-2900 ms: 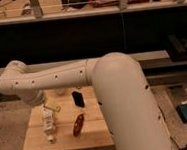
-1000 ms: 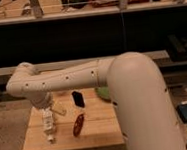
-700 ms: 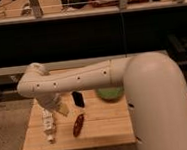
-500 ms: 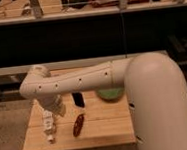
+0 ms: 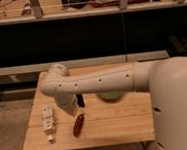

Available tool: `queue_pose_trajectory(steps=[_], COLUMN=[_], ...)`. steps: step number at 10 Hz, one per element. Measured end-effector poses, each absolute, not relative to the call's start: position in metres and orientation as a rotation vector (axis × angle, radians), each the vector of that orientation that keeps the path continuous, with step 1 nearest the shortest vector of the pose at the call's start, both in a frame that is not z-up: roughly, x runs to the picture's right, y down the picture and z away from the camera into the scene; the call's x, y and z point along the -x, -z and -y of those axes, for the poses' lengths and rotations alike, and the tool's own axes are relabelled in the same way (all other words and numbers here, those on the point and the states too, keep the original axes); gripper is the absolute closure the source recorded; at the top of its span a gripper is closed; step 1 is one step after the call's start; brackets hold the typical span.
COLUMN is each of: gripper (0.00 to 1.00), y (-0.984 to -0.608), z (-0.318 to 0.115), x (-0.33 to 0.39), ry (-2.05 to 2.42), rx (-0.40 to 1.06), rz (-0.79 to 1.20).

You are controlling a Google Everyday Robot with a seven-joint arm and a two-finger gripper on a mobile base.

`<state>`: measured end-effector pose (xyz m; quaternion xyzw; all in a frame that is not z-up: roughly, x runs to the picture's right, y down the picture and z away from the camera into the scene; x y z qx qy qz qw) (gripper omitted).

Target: Knock the eraser over

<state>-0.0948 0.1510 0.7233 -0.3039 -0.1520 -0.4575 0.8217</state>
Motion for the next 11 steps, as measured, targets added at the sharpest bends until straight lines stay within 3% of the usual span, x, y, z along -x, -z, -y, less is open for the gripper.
queue_pose_trajectory(steps=[4, 7, 11], gripper=[0.66, 0.42, 0.39], y=[-0.739, -0.761, -0.779], z=[-0.149, -0.144, -0.119], x=[0.058, 0.063, 0.06], ry=[0.94, 0.916, 0.906], rx=[0.642, 0.642, 0.636], rz=[0.335, 0.351, 0.357])
